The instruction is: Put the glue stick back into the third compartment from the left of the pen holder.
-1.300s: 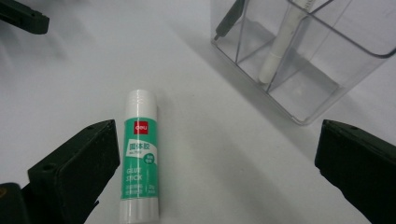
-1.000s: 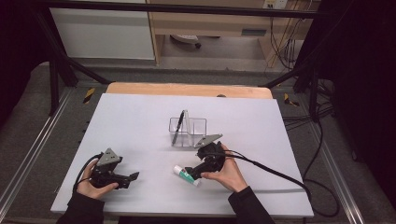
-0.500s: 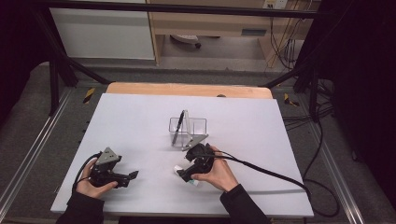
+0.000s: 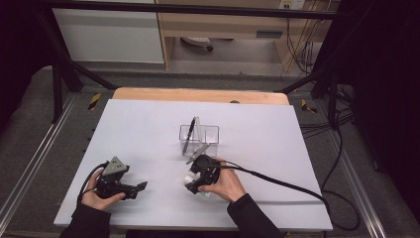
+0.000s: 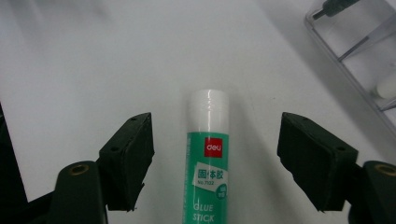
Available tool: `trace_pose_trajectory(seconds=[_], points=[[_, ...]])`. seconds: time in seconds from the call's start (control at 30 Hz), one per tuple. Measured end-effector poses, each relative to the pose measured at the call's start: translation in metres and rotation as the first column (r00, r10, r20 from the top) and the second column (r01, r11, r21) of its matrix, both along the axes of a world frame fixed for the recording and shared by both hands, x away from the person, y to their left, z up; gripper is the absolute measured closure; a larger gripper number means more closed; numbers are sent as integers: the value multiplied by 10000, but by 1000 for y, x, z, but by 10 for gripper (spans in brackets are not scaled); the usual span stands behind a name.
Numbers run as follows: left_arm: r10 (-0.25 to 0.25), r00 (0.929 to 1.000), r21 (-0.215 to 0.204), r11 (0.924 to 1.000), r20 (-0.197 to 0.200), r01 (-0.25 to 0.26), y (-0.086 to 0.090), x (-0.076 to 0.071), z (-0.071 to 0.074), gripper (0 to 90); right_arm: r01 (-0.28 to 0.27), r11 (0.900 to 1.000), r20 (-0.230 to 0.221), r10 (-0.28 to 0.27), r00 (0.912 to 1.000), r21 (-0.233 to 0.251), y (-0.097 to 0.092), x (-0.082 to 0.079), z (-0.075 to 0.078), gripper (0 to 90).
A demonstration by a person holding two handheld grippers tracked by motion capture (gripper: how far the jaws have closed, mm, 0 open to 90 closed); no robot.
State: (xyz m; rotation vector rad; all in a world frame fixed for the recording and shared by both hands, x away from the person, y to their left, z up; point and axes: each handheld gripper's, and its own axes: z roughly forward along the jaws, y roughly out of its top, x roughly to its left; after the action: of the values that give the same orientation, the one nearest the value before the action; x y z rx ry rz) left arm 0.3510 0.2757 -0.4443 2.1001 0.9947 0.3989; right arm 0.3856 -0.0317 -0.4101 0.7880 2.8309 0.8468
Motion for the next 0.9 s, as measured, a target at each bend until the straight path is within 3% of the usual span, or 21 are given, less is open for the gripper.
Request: trace_pose_trajectory(seconds=[0.6, 0.9], points=[[-32, 10000, 3, 10000, 38, 32, 0, -1, 1, 65, -317, 9985, -362, 301, 9989, -456, 5, 2, -16, 558], [-24, 10000, 11, 10000, 30, 24, 1, -1, 0, 65, -521, 9966, -423, 495, 9979, -642, 5, 3, -19, 630]])
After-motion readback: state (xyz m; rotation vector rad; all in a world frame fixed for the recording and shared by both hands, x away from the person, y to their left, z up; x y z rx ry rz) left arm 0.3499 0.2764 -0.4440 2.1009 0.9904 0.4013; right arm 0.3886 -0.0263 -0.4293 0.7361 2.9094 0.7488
